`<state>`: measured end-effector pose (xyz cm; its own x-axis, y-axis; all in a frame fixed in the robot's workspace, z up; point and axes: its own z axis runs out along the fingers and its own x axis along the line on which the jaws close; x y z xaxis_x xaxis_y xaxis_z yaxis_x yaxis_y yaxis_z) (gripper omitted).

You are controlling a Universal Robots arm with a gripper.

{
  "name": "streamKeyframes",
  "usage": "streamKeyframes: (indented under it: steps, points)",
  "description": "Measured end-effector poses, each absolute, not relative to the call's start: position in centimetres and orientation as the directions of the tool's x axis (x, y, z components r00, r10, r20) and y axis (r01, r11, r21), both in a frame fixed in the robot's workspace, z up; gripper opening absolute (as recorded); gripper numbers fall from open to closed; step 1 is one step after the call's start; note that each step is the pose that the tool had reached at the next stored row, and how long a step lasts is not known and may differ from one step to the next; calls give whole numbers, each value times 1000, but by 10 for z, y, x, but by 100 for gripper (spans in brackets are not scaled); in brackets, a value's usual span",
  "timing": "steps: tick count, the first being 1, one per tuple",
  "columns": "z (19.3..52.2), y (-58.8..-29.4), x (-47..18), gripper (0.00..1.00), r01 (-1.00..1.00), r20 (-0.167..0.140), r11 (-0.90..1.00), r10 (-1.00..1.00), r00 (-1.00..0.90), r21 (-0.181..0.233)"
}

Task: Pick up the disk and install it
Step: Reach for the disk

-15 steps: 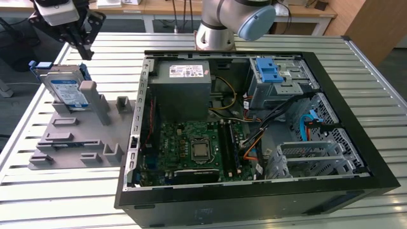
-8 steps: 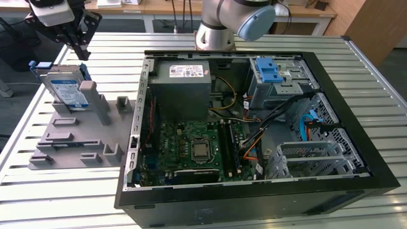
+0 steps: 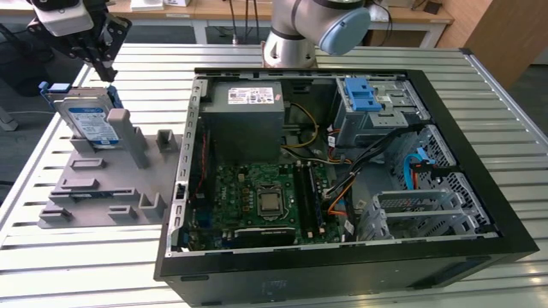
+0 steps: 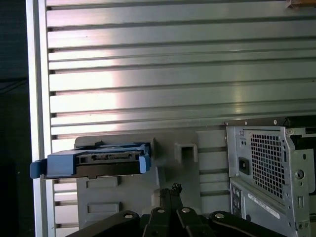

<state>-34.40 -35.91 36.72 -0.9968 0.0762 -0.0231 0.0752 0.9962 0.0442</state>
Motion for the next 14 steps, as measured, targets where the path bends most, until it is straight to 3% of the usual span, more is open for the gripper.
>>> streamKeyframes:
  steps: [14]
  points:
    - [365,-357,-357,11,75,-23,996,76,-997,44]
